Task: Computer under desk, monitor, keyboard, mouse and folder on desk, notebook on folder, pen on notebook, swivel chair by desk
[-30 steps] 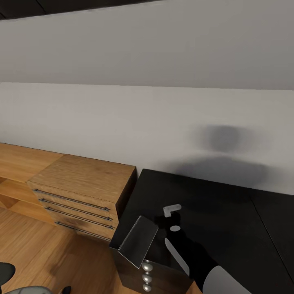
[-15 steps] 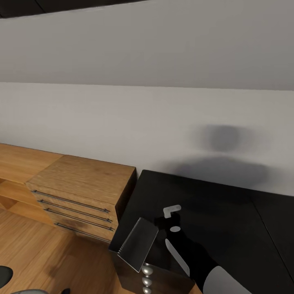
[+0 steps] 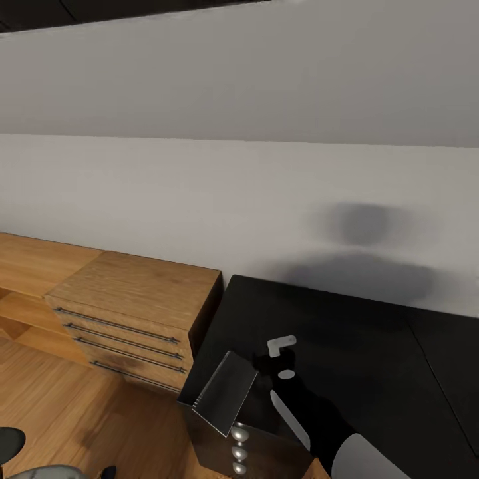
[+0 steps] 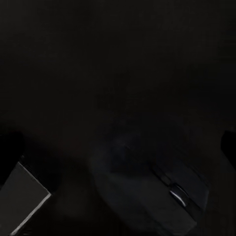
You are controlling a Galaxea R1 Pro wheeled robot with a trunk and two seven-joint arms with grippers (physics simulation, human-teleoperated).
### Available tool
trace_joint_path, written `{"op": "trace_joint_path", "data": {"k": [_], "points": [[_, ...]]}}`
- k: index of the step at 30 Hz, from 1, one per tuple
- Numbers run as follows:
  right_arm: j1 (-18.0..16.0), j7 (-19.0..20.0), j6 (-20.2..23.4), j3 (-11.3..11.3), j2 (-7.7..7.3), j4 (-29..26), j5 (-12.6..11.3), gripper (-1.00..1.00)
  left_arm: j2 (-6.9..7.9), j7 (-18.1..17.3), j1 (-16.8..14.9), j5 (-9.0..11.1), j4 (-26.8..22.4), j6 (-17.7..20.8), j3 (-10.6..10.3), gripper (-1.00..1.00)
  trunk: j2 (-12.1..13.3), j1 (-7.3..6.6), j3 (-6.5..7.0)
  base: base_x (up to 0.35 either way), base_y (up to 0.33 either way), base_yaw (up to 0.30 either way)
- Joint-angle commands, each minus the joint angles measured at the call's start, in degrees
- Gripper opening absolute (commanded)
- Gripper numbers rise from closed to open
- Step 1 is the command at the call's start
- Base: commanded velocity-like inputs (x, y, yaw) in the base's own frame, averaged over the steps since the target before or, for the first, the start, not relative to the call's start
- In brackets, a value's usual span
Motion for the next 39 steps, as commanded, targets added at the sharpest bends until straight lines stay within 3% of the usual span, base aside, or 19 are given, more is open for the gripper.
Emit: {"op": "trace_joint_path", "data": {"k": [1,36,39], "points": [[-0.1,-0.5,0.2,0.2,-0.04,0.0,-0.5,1.0,0.01,-0.4,0.0,0.6,0.0,-0.1,-0.3,1.0,0.0,-0.02,-0.06,-0.221,0.0,0.0],[-0.1,-0.6,0.2,0.2,-0.65,0.1,-0.5,1.0,0.04,-0.2,0.0,0.7,0.0,-0.2,-0.2,1.0,0.0,-0.02,-0.06,0.007,-0.018,0.0],[-0.1,-0.6,0.2,0.2,-0.65,0.1,-0.5,1.0,0.03,-0.2,0.0,0.7,0.0,-0.2,-0.1,1.0,-1.2,0.64,-0.6,0.0,0.0,0.0]]}}
